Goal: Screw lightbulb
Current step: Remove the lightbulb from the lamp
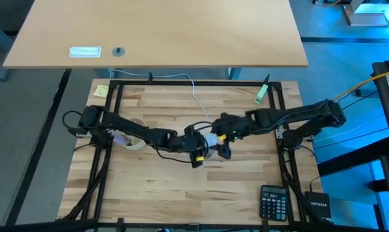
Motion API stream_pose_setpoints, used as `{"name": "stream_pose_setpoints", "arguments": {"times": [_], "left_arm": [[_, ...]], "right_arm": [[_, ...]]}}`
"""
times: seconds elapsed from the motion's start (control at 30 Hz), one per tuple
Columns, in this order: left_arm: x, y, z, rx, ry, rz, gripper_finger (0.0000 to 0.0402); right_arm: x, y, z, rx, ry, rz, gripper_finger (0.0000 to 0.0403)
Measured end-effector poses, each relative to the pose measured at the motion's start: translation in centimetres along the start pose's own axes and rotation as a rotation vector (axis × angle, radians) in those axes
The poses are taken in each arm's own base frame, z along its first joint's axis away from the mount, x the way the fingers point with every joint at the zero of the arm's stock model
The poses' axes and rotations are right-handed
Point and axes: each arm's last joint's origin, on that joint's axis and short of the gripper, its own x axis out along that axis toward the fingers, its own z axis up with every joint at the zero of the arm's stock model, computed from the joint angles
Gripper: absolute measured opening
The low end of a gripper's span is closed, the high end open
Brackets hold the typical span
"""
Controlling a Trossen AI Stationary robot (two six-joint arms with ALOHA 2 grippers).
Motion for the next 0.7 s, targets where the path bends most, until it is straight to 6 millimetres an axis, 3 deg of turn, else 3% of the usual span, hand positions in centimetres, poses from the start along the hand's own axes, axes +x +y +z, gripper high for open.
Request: {"name": "stream_pose_setpoints", "arguments": {"times": [0.2, 0.37, 0.7], "left_arm": [[0.0, 0.0, 0.0, 0.005, 0.003, 0.0, 0.0154], [0.0, 0.0, -0.1, 0.02, 0.007, 0.002, 0.0154], [-0.1, -0.2, 0.0, 0.033, 0.011, -0.045, 0.0154]], "right_arm": [[1.6, 0.0, -0.3, -0.007, 0.045, -0.027, 0.0335], [1.6, 0.0, -0.1, -0.031, 0.028, -0.026, 0.0331], [1.4, 0.3, -0.2, -0.142, 0.045, 0.07, 0.0235]]}}
